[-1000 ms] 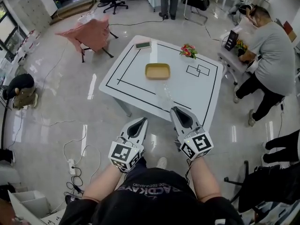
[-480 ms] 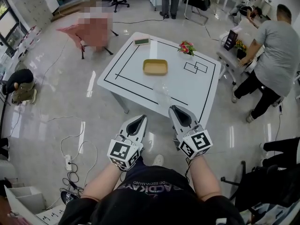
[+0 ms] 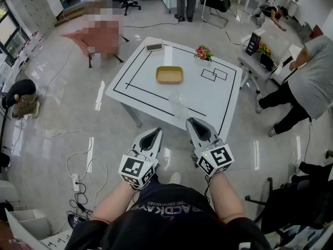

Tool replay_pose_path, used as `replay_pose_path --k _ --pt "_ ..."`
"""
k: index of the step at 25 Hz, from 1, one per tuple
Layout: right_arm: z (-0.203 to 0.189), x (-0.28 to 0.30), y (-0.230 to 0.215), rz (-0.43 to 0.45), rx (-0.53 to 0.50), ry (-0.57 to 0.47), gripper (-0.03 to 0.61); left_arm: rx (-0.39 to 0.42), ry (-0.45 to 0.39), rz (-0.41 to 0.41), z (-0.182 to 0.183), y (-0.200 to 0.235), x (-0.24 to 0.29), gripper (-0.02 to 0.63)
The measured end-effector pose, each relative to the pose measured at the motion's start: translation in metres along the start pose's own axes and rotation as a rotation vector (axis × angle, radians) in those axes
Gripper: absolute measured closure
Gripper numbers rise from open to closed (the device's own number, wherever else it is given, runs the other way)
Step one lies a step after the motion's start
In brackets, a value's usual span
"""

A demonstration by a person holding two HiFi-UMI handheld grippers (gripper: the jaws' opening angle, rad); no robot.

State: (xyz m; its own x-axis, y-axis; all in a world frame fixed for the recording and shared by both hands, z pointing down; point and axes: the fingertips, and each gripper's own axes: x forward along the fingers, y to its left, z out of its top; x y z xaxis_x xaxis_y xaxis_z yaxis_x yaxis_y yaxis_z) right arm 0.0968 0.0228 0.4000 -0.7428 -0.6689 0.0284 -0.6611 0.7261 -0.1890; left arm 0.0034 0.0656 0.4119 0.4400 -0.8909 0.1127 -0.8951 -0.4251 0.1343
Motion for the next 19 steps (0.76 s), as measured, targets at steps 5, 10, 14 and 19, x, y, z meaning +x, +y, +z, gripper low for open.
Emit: replay_pose_path --k 5,10,14,19 --pt "0.002 -0.004 0.001 -0.003 0.004 -0.004 0.545 0.003 -0.002 0.001 0.003 -0.002 -0.002 0.611" --pt "0.0 -0.005 0.002 -0.006 0.009 -0.011 0.545 0.007 -0.005 0.0 0.002 -0.004 -0.005 0.611" --pt "0.001 -0.004 0.005 -0.002 0.009 -0.016 0.545 0.007 -0.006 0.004 0.002 -0.003 -0.008 0.611" --pt "0.002 -0.001 0.009 -0.004 0.009 -0.018 0.545 0.005 -0.005 0.006 0.003 0.0 -0.012 0.611"
